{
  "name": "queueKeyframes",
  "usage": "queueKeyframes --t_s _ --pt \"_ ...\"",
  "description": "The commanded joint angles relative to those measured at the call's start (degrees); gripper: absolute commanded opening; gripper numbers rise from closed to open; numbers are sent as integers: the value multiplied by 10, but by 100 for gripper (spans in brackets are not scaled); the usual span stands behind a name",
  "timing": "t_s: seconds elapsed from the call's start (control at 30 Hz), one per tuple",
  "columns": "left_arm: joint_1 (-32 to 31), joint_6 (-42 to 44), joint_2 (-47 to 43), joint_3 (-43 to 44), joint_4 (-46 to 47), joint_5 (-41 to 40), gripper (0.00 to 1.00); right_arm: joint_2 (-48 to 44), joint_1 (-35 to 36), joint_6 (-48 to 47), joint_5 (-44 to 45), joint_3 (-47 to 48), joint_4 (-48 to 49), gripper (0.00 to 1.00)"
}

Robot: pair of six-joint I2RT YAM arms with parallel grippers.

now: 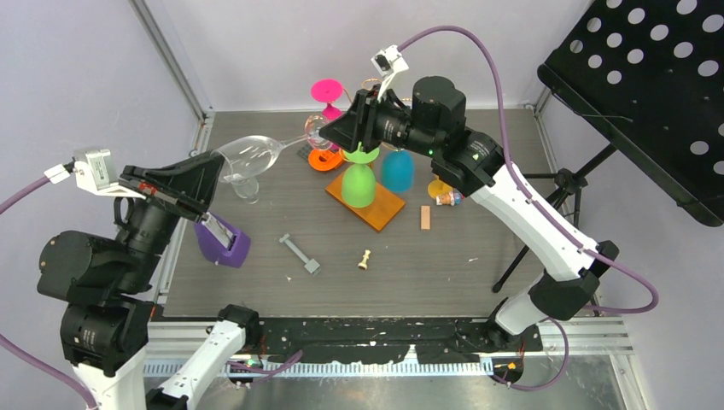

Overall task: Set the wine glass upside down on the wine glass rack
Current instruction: Turn the wine glass upside down at the wine rack.

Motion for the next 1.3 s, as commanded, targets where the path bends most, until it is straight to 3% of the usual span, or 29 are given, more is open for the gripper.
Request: queueKeyframes --t_s 0.0,0.1,0.3,0.37,0.57,0.63,0.93,1.27 --pt "-1 -10 -9 -2 82 12 0 5 3 0 -10 28 21 42" --pt "-1 -11 -12 -9 89 13 0 9 4 1 -15 31 20 38" --pt "-1 -15 -17 -13 97 18 0 15 4 5 -21 33 19 10" --pt "-1 -17 -20 -17 103 18 0 14 4 8 -22 34 19 6" --pt "-1 -20 -21 -24 113 25 4 0 5 6 -5 27 29 6" --pt "-1 -23 -23 -28 117 25 14 -12 4 1 14 20 34 6" --pt "-1 -29 -27 -37 122 32 37 -54 3 -17 97 -1 40 6" --pt "-1 -30 -31 -46 123 32 40 -96 1 -10 157 -55 68 5"
